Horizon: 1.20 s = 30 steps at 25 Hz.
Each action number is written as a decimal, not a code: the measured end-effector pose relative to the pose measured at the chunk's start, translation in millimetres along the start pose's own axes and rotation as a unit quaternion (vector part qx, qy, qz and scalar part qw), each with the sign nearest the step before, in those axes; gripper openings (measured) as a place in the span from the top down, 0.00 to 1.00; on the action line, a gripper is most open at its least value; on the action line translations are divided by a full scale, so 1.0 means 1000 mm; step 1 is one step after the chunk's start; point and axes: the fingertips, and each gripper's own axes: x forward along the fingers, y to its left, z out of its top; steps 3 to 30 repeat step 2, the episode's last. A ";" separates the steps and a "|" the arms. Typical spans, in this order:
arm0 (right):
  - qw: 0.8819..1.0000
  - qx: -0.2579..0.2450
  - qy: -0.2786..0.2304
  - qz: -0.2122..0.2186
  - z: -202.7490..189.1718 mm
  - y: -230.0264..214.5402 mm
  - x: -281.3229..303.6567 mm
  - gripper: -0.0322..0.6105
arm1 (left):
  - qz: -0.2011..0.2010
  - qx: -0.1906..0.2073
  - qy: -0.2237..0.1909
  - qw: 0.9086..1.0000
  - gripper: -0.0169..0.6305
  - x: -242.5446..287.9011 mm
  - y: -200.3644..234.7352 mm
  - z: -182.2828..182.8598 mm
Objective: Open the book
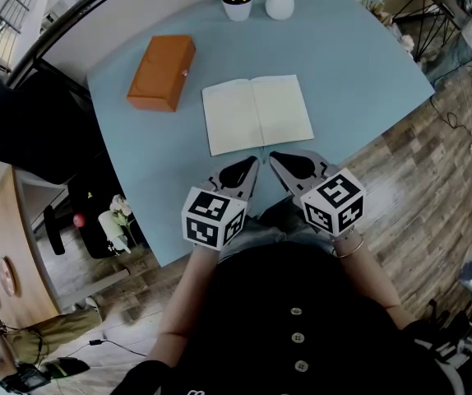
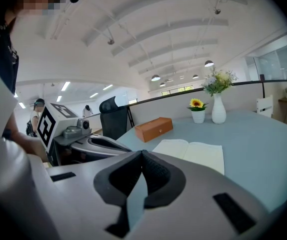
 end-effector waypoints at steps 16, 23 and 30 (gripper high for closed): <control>1.000 0.000 0.001 0.000 0.000 0.001 0.000 0.95 | 0.000 -0.001 0.000 1.000 0.95 -0.001 -0.001 -0.001; 1.000 0.000 0.001 0.000 0.000 0.001 0.000 0.95 | 0.000 -0.001 0.000 1.000 0.95 -0.001 -0.001 -0.001; 1.000 0.000 0.001 0.000 0.000 0.001 0.000 0.95 | 0.000 -0.001 0.000 1.000 0.95 -0.001 -0.001 -0.001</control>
